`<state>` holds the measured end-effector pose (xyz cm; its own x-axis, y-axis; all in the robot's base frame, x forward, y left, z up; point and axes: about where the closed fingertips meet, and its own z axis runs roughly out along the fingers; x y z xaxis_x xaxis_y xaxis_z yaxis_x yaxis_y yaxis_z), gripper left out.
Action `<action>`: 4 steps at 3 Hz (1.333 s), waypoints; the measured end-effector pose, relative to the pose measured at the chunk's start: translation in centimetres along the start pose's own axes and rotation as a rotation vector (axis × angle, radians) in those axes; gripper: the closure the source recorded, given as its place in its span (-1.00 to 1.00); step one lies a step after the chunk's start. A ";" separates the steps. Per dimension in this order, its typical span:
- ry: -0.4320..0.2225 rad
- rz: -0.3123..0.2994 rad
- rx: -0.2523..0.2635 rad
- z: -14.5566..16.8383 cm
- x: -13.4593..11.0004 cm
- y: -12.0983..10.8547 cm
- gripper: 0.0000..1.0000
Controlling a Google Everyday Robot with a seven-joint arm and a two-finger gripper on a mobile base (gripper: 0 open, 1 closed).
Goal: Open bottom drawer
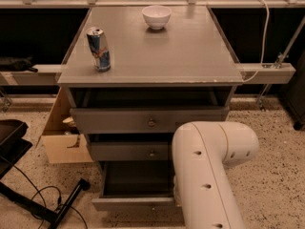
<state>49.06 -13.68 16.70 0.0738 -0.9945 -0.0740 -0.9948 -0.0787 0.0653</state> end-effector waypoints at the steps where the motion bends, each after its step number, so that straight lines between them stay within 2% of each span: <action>1: 0.000 0.000 0.000 0.0 0.0 -0.2 1.00; 2: -0.054 0.056 -0.025 -0.3 -0.1 -0.1 0.67; 4: -0.060 0.066 -0.035 -0.4 0.2 -0.1 -0.26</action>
Offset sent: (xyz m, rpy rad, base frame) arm -0.1169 -0.1534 0.0296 -0.0958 0.4966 0.2245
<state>49.24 -13.91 17.03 0.0025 -0.9918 -0.1274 -0.9942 -0.0162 0.1068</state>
